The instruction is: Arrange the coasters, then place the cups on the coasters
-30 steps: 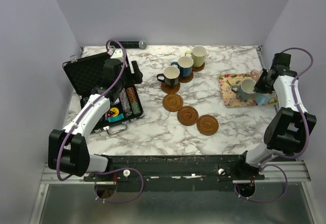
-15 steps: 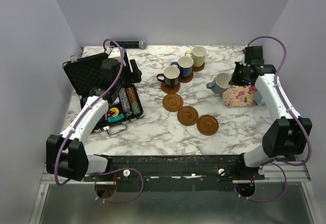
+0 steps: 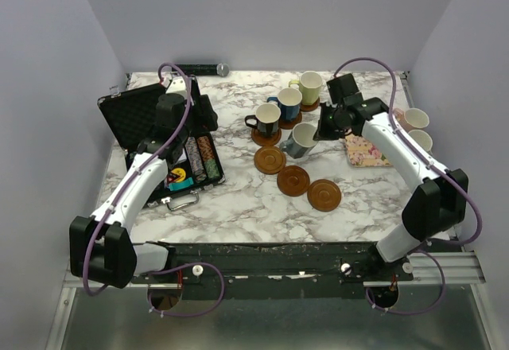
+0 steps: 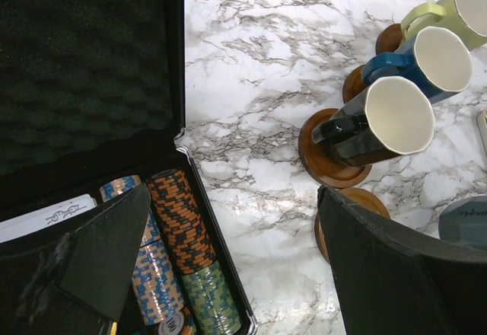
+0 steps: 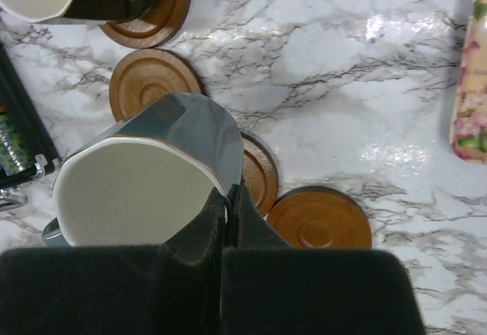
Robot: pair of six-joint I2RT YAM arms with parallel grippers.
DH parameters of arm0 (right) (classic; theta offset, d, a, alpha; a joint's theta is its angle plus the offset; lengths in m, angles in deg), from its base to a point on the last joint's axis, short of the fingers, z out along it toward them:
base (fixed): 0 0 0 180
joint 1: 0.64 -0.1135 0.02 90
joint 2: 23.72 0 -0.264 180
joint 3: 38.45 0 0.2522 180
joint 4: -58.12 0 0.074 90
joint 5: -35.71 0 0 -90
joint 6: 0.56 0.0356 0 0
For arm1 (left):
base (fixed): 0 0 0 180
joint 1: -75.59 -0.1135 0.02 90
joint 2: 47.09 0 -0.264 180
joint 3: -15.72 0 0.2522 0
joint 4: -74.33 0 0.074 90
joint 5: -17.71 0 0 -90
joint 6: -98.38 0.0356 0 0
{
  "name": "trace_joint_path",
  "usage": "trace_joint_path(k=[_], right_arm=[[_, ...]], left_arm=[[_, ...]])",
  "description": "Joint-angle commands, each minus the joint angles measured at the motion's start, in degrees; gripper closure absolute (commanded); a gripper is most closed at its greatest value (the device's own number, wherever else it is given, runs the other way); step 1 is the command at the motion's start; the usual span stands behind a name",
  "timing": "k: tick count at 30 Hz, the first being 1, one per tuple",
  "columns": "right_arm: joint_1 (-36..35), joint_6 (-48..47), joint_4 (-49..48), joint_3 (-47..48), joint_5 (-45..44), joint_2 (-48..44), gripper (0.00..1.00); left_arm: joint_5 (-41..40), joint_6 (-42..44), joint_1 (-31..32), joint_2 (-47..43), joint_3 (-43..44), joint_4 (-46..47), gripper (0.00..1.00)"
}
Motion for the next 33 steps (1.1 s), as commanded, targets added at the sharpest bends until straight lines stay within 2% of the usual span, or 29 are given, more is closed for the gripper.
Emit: trace_joint_path(k=[1,17,33], right_arm=[[-3.80,4.95,-1.48,4.47,-0.79,2.04,0.99],[-10.05,5.66,0.01,16.24,-1.14,16.55,0.99],[-12.16,7.06,0.63,14.32,-4.13,17.87,0.99]], left_arm=[[-1.91,1.39,-0.33,-2.96,-1.36,-1.76,0.01],[-2.17,-3.09,-0.33,-4.72,-4.96,0.96,0.01],[-1.65,-2.92,-0.33,-5.51,-6.45,0.70,0.01]])
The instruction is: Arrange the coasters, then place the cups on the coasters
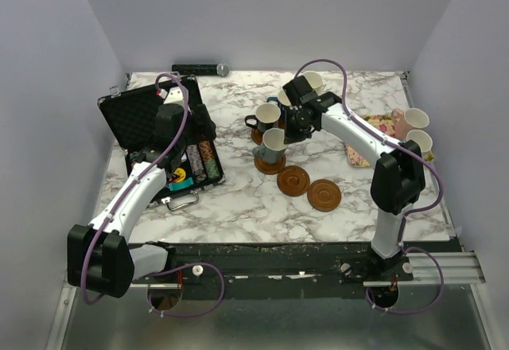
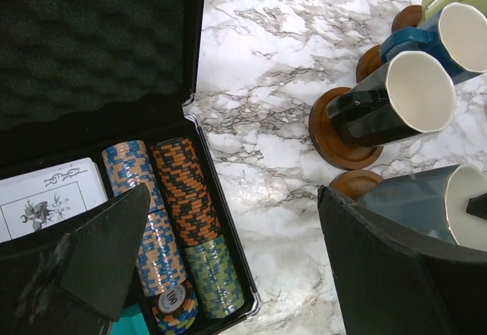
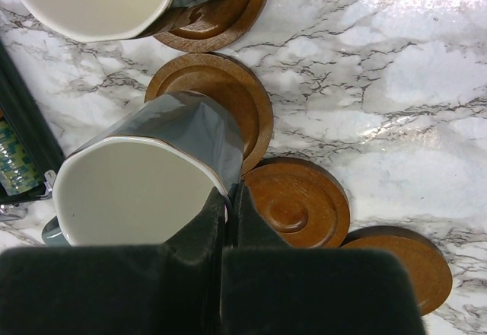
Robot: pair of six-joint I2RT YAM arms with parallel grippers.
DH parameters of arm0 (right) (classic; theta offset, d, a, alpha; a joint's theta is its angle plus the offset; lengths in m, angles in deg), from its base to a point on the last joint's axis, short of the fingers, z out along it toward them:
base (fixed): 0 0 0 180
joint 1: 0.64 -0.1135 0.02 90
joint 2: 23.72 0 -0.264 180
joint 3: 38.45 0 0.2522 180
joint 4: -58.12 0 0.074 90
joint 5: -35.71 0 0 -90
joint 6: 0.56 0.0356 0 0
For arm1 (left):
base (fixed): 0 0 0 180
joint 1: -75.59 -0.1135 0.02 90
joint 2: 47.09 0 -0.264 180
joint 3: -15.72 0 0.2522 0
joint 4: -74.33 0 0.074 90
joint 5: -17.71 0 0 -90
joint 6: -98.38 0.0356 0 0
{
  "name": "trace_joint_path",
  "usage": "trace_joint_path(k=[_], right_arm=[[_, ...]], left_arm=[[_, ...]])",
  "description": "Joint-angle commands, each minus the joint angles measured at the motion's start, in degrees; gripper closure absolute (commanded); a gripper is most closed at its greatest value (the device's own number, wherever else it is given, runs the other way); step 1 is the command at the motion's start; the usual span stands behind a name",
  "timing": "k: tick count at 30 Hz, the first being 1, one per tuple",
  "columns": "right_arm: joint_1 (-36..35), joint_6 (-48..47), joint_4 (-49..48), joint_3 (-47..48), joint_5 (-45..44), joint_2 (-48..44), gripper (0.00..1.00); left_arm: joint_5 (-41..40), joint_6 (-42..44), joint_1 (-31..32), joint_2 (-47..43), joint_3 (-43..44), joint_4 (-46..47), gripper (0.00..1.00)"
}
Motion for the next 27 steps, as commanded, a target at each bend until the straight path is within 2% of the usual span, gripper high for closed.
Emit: trace_joint_path(k=[1,27], right_arm=[[-0.80,2.60,-1.03,0.59,-1.77,-0.60,0.99],[-1.59,6.92,-0.24,-0.21,-3.27,0.81,0.99]], left_arm=[[-0.57,-0.23,-0.33,-2.02,-0.82,0.92,0.01],[-0.93,-0.32,-0.33,-4.83,-3.10,0.21,0.01]])
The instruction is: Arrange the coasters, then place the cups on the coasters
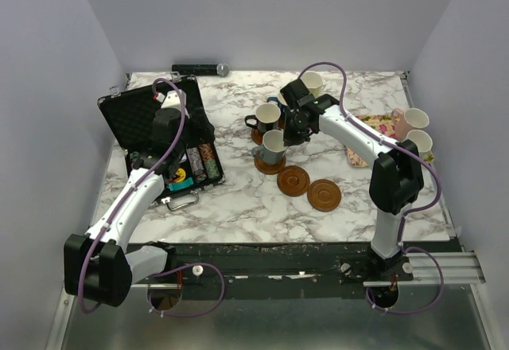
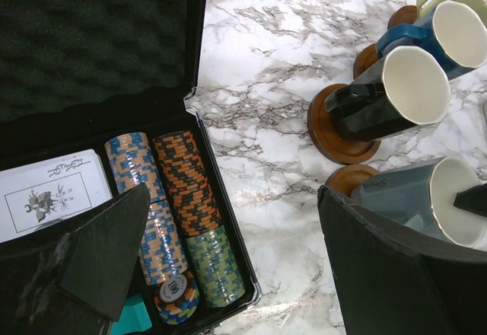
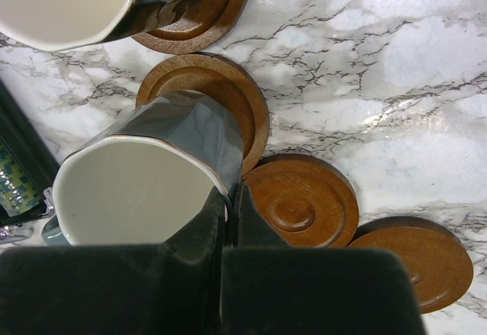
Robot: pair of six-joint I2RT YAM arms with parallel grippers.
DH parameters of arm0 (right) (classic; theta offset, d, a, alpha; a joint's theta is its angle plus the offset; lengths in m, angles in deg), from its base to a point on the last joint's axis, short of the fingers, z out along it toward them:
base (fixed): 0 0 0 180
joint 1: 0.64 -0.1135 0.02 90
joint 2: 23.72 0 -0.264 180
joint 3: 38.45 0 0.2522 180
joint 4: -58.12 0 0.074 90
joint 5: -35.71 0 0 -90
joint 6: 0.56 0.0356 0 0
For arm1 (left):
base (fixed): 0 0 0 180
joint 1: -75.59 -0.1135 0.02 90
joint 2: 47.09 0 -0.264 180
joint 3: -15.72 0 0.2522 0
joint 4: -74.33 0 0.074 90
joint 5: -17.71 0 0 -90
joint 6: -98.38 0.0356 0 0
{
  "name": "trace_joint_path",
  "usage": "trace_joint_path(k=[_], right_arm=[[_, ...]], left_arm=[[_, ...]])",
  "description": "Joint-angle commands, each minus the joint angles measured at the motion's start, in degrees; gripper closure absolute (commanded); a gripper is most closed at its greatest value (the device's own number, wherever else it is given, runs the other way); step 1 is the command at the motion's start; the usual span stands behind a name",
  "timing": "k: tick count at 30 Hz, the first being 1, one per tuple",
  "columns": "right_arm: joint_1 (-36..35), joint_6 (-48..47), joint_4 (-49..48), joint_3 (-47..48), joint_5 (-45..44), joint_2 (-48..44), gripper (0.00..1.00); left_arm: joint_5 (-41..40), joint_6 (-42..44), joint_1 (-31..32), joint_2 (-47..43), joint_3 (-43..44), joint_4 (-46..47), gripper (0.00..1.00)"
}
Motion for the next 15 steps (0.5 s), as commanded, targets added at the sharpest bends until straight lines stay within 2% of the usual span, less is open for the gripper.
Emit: trace_joint_path(k=[1,15], right_arm=[[-0.62,1.71,-0.55,0.73,-0.21,0.50,0.99],[-1.24,1.98,0.07,1.79,-0.82,1.73,0.99]], left_arm=[[-0.90,-0.18,-0.33,-1.38,-0.81,0.30,0.01],[-1.34,-0.27,-0.33,-2.69,-1.77,-0.05,0.01]])
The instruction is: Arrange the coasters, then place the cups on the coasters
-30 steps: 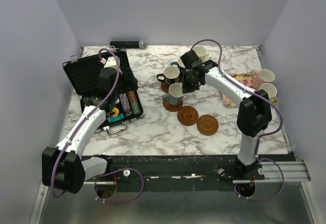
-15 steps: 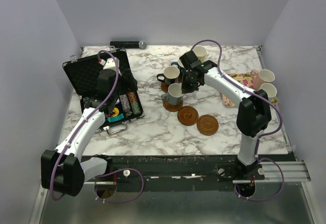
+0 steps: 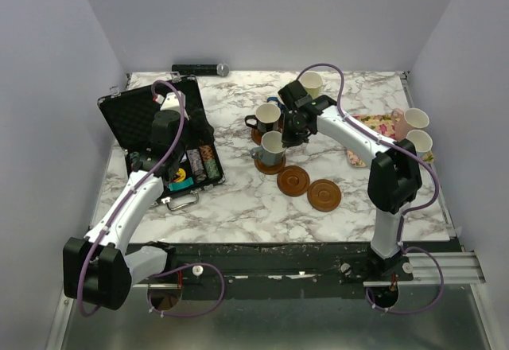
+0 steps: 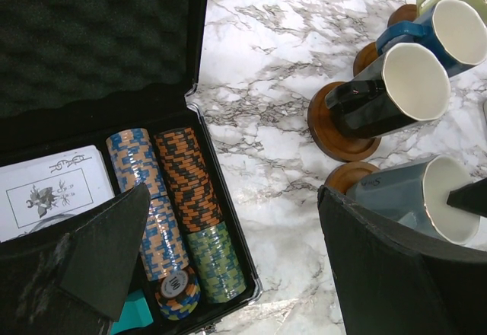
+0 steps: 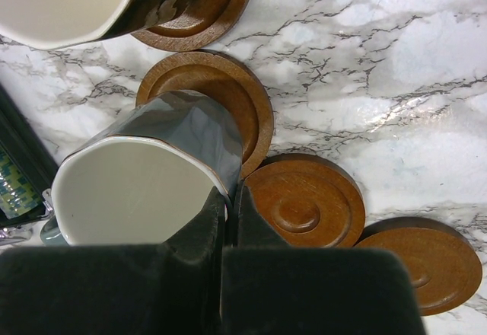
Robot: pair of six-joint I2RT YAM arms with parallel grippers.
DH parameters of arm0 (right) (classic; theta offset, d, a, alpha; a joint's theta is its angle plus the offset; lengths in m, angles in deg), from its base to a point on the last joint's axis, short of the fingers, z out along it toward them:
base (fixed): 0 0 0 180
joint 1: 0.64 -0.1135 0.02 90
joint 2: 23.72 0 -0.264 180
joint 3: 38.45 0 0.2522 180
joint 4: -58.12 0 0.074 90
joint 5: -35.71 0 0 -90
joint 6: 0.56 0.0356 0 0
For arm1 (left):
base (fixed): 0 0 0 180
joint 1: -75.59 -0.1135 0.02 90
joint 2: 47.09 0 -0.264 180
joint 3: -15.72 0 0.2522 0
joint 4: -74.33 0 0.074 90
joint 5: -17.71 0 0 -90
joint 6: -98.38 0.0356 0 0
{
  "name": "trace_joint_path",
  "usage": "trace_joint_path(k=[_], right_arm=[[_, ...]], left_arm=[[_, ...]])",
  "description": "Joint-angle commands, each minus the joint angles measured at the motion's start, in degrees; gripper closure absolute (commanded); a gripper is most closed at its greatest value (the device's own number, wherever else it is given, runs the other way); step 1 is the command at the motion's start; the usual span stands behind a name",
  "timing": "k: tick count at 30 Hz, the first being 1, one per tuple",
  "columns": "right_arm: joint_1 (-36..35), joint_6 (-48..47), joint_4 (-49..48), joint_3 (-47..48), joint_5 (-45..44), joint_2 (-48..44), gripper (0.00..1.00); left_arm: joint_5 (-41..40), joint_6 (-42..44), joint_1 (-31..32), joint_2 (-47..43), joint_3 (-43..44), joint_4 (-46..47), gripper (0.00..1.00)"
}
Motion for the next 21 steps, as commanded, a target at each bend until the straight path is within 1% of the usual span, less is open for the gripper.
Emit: trace_joint_path(k=[1,5,9,12,14,18,21], right_arm=[[-0.72,1.19,0.20,1.77,-0.89,0.90,0.99],[-0.80,1.37,1.25,2.47,-1.68,1.34,0.99],[-0.89,1.45,1.69,2.82,-1.86,1.78,0.87],[-0.89,1.37,1.96,3.08,-1.94,1.78,0.82],[-0.89,1.28,2.13,3.35,-1.94,1.96,0.75],[-0.98,1.28,2.22,3.44,-2.21,1.78,0.64],[-1.07,1.10,1.96,3.35,-2.12,1.60,0.61]], left_arm=[[-1.34,-0.25,-0.33,-1.84,-0.85,-0.03,0.01],[-1.52,-0.25,-0.33,-2.02,-1.20,-0.03,0.01],[-1.61,-0.25,-0.33,-2.11,-1.29,-0.03,0.01],[-1.69,-0.16,-0.33,-2.28,-1.38,-0.12,0.01],[-1.69,-0.16,-0.33,-2.29,-1.47,-0.12,0.01],[-1.69,-0.08,-0.33,-2.55,-1.47,-0.29,0.01],[-1.78,0.10,-0.33,-2.72,-1.47,-0.47,0.01]])
